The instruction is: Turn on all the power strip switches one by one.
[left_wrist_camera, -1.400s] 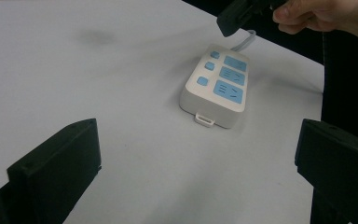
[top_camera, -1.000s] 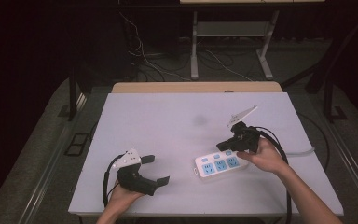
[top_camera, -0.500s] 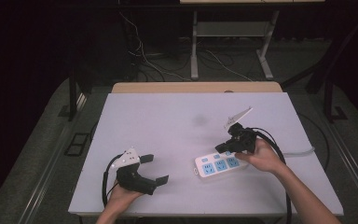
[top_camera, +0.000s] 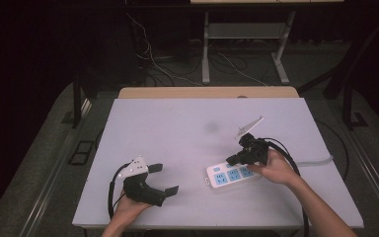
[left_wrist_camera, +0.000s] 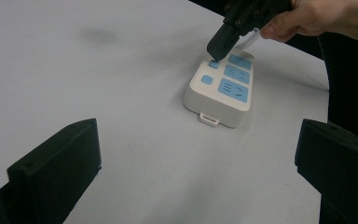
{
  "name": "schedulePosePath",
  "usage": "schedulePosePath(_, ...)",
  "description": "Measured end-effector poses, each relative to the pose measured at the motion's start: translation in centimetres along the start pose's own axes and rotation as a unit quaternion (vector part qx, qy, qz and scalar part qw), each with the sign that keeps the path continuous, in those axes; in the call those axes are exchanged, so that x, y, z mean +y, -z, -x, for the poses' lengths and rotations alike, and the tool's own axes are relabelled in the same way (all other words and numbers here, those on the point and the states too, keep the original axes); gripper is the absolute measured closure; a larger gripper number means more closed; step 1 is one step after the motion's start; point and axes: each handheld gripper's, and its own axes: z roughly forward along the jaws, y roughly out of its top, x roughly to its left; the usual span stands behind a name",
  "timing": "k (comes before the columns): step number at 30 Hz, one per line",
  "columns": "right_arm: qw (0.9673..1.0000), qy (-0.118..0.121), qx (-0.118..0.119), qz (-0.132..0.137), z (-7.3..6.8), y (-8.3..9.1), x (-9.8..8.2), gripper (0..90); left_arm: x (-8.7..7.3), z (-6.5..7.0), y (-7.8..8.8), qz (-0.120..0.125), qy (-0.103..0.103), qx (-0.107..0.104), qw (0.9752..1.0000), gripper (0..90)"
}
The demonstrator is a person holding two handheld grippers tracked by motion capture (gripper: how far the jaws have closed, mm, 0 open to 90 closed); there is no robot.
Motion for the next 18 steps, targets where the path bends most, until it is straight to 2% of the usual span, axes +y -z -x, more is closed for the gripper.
schedulePosePath(3, 0.9999, -0.014, 0.007, 0.002, 0.13, -0.28, -0.11, 90.0, -0.01, 0.01, -0.01, 0.001, 0.000, 0.000, 1.0000, 0.0)
schedulePosePath(8, 0.9998, -0.017, 0.008, -0.001, 0.42, -0.33, -0.11, 90.0, -0.01, 0.04, -0.01, 0.002, -0.001, 0.000, 1.0000, 0.0)
schedulePosePath(11, 0.9998, -0.019, 0.005, -0.002, 0.51, -0.28, -0.21, 90.0, -0.02, 0.01, -0.02, 0.002, 0.000, -0.001, 1.0000, 0.0)
schedulePosePath(13, 0.9998, -0.018, -0.006, -0.004, 0.61, -0.15, -0.33, 90.0, -0.01, 0.02, -0.02, 0.002, 0.000, -0.001, 1.0000, 0.0)
schedulePosePath(16, 0.9996, -0.027, 0.005, 0.002, 0.97, 0.02, -0.75, 90.0, -0.03, 0.02, -0.03, 0.002, -0.001, 0.000, 1.0000, 0.0)
schedulePosePath(18, 0.9996, -0.027, 0.004, 0.008, 0.91, 0.02, -0.91, 90.0, -0.01, -0.03, -0.04, 0.000, -0.001, 0.000, 1.0000, 0.0)
